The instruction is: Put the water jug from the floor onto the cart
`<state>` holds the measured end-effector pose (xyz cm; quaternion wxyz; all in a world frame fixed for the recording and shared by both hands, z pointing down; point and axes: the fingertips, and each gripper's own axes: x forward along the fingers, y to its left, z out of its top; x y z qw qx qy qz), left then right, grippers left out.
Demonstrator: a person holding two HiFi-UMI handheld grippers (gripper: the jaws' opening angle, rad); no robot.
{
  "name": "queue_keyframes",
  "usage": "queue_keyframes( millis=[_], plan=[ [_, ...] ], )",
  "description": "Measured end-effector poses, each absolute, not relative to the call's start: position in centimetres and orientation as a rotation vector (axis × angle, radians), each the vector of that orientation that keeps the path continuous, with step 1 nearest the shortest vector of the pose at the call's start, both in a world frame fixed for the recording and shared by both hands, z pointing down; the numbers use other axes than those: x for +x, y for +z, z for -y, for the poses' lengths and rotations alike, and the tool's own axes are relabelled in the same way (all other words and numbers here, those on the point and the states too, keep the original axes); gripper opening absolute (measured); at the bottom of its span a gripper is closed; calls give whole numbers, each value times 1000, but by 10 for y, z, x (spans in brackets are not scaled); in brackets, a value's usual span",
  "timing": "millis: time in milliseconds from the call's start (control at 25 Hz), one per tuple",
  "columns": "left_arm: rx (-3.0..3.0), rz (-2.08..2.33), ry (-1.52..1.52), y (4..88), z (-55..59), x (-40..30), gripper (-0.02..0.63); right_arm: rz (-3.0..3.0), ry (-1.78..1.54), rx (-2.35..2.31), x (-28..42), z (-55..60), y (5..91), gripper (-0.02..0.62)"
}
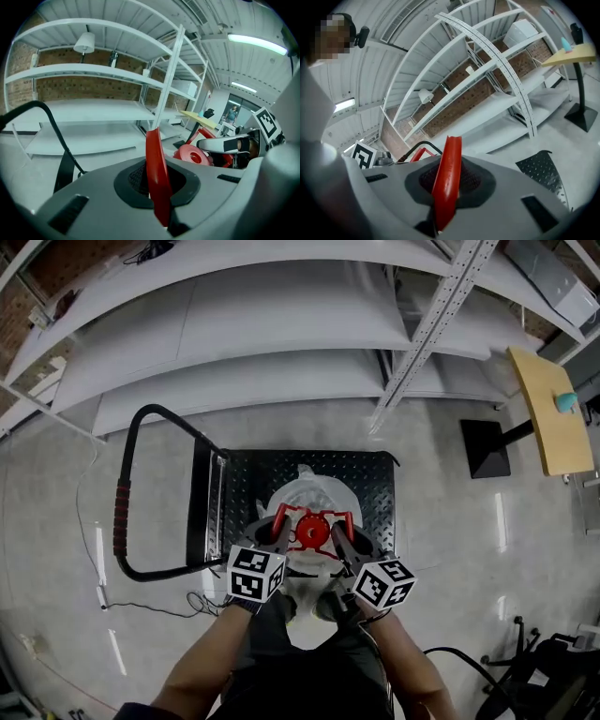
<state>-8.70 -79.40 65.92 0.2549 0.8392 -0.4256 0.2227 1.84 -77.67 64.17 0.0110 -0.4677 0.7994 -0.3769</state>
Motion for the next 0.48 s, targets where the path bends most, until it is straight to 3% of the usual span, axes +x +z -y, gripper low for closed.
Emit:
queue_keyframes(
  millis=[280, 480],
  plan=[
    [2239, 1149, 621, 764, 827, -90, 3, -2502, -1230, -1448, 15, 813, 756, 38],
    [2231, 1160, 596, 789, 844, -91, 3, -2494, -1236, -1427, 18, 829, 783, 38]
  ],
)
